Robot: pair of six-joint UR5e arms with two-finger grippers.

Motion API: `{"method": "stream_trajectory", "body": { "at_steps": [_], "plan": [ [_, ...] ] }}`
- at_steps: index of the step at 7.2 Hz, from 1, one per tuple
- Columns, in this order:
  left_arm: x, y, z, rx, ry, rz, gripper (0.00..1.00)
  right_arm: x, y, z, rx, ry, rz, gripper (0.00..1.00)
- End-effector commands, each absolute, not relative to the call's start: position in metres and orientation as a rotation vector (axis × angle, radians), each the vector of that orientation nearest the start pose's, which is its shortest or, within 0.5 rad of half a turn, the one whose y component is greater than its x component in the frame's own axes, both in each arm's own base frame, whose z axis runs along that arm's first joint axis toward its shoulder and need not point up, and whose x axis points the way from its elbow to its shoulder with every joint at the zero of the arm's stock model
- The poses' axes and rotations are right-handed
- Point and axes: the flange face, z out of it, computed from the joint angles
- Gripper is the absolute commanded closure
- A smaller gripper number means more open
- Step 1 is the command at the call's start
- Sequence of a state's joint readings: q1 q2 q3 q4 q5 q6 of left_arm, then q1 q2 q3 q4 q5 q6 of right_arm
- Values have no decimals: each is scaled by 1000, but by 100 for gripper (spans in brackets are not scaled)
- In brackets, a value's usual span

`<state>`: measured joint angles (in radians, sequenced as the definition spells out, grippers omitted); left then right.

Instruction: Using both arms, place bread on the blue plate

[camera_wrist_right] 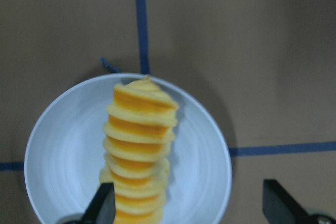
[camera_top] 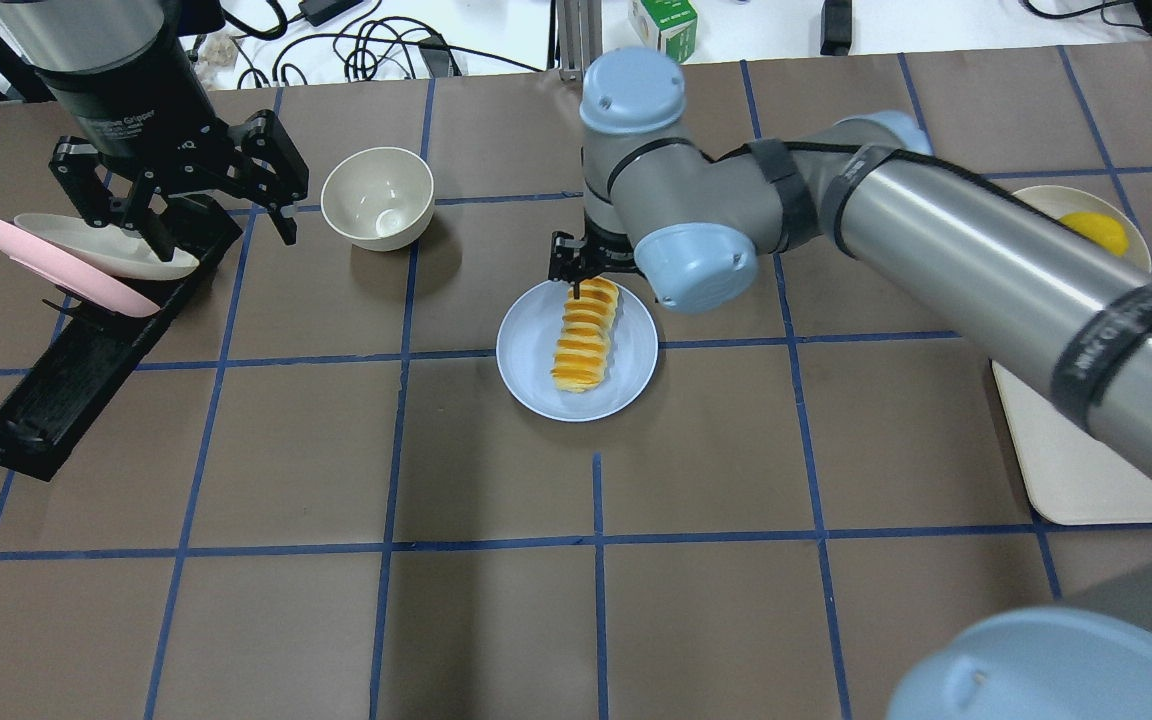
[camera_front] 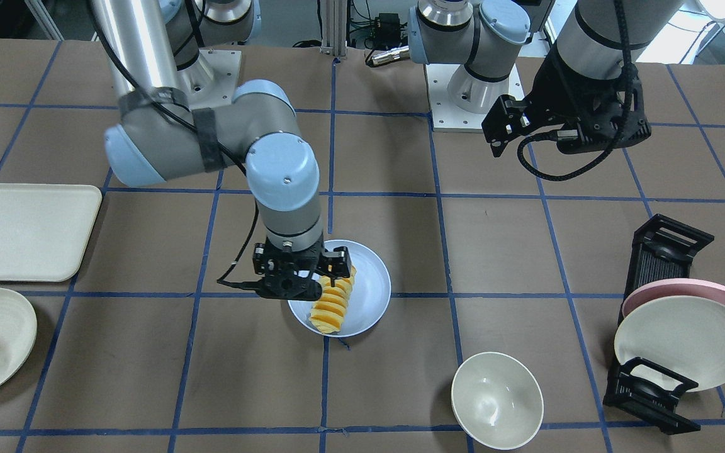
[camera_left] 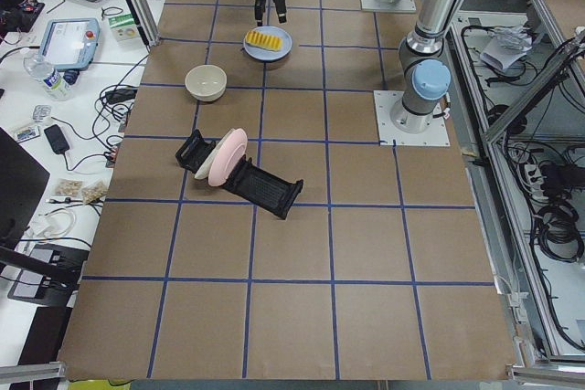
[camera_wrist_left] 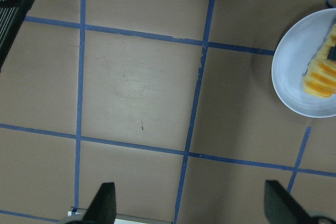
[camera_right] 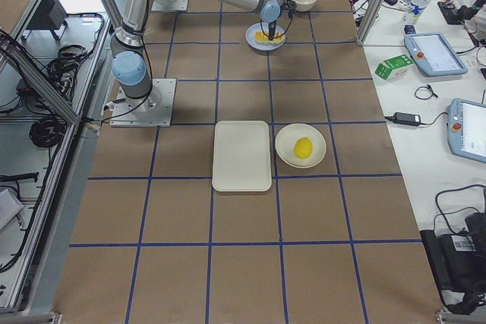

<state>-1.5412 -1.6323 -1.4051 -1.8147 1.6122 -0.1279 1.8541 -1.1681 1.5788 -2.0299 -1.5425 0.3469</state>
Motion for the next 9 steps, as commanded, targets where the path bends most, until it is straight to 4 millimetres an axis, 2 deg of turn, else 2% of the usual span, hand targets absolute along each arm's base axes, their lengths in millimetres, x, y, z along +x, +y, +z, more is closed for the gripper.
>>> {"method": "stream_trajectory", "body": {
  "at_steps": [1, 2, 3, 4, 5, 6, 7, 9],
  "plan": [
    [-114, -505, 515, -244, 3076, 212, 0, 190, -548, 426, 61, 3110, -141, 0],
    [-113, -504, 516, -246, 3077, 210, 0, 142, -526, 467, 121, 3103, -131, 0],
    [-113, -504, 515, -246, 3076, 212, 0, 116, -500, 495, 132, 3110, -77, 0],
    [-114, -506, 516, -251, 3078, 189, 0, 106, -500, 510, 160, 3101, -114, 0],
    [-114, -520, 518, -251, 3098, 66, 0, 112, -507, 502, 149, 3099, -74, 0],
    [-117, -526, 513, -254, 3139, 37, 0, 114, -516, 503, 133, 3083, -90, 0],
    [-119, -526, 513, -234, 3158, 41, 0, 115, -518, 508, 121, 3083, -95, 0],
    [-119, -525, 513, -224, 3159, 40, 0, 113, -517, 506, 122, 3100, -86, 0]
  ]
}}
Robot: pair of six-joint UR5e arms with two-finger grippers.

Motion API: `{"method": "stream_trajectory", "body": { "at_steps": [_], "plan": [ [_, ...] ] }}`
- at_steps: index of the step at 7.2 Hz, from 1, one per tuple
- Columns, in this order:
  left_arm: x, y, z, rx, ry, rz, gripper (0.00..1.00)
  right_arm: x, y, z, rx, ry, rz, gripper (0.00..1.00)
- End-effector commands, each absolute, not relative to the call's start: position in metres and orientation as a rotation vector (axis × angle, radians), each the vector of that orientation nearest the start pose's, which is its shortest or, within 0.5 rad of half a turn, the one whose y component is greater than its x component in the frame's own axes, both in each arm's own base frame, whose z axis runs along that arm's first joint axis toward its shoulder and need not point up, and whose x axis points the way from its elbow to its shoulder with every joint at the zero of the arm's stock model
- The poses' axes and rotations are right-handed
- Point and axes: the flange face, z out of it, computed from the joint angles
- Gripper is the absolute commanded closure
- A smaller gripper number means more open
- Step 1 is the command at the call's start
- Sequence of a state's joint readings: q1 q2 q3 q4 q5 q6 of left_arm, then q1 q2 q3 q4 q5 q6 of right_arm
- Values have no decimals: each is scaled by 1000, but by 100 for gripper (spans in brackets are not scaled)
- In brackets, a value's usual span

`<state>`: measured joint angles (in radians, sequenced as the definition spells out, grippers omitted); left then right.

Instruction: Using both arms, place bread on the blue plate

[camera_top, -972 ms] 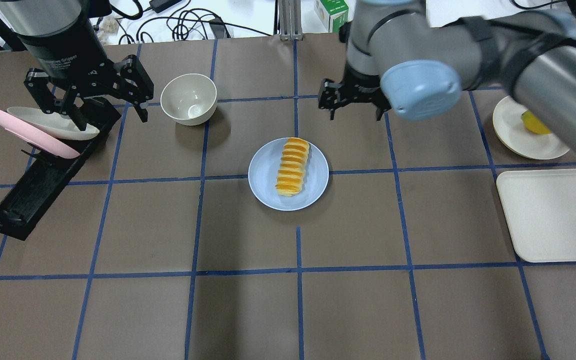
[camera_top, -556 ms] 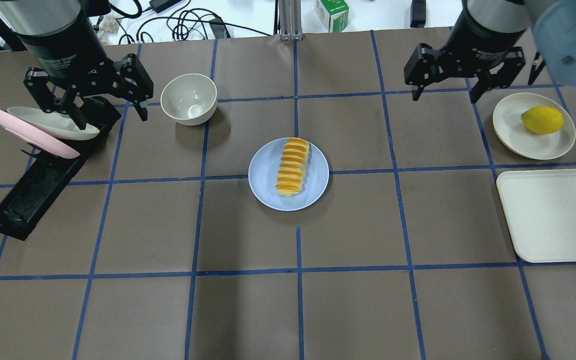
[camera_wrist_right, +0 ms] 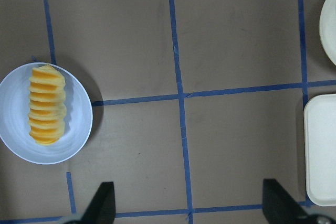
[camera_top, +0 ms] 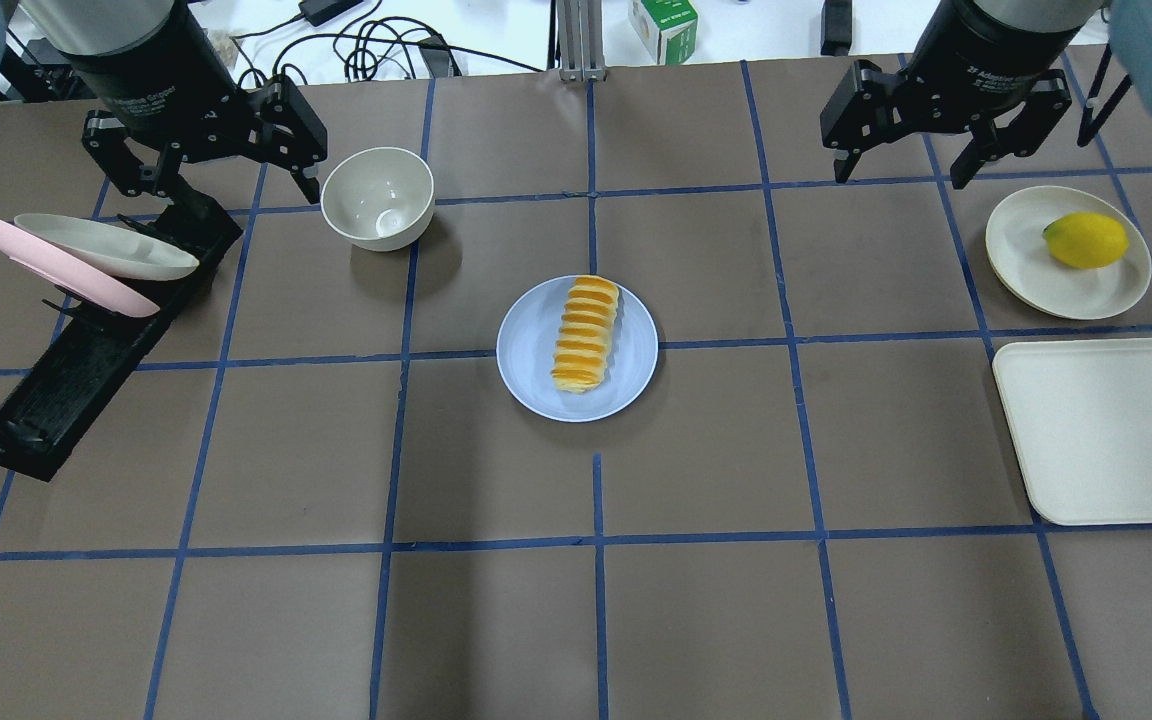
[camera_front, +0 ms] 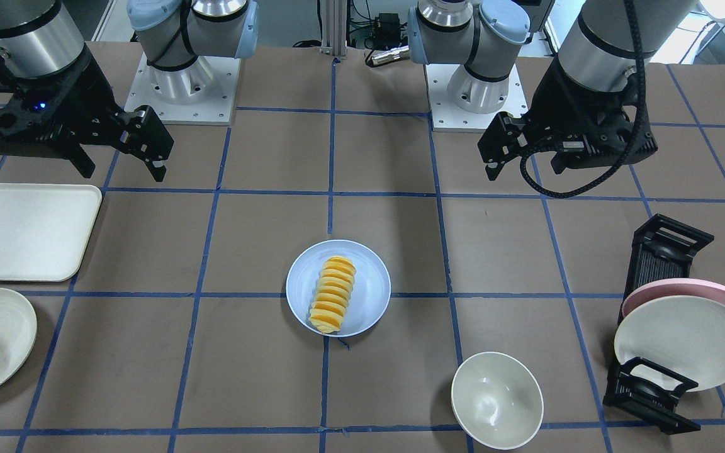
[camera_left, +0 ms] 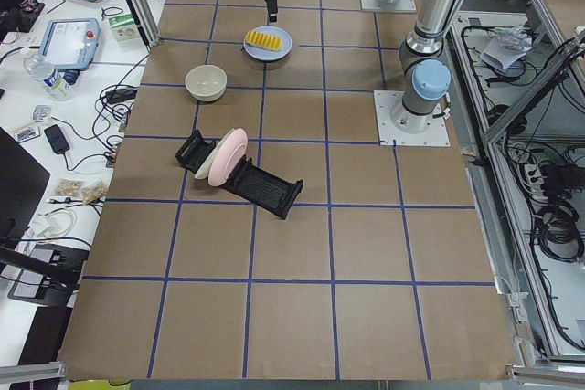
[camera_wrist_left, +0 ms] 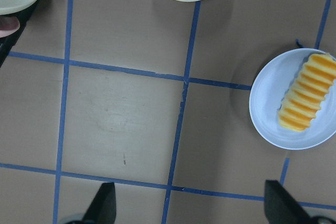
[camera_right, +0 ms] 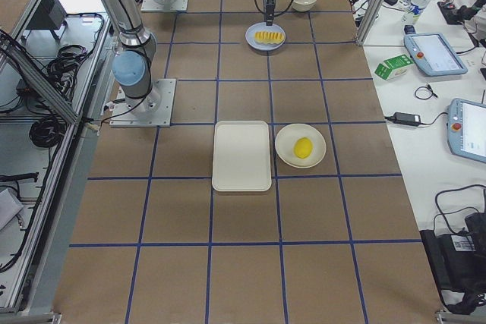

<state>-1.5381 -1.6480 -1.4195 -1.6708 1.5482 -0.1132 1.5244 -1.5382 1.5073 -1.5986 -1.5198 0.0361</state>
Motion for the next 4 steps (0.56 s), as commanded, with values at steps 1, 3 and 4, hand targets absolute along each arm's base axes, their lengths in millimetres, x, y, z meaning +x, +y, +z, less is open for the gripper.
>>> {"method": "stream_trajectory", "body": {
  "at_steps": [1, 3, 4],
  "plan": [
    [-119, -525, 513, -224, 3157, 38, 0, 114, -516, 503, 118, 3105, -77, 0],
    [-119, -524, 514, -224, 3159, 38, 0, 115, -517, 498, 110, 3093, -79, 0],
    [-119, -524, 514, -224, 3157, 38, 0, 114, -516, 498, 117, 3099, -79, 0]
  ]
}}
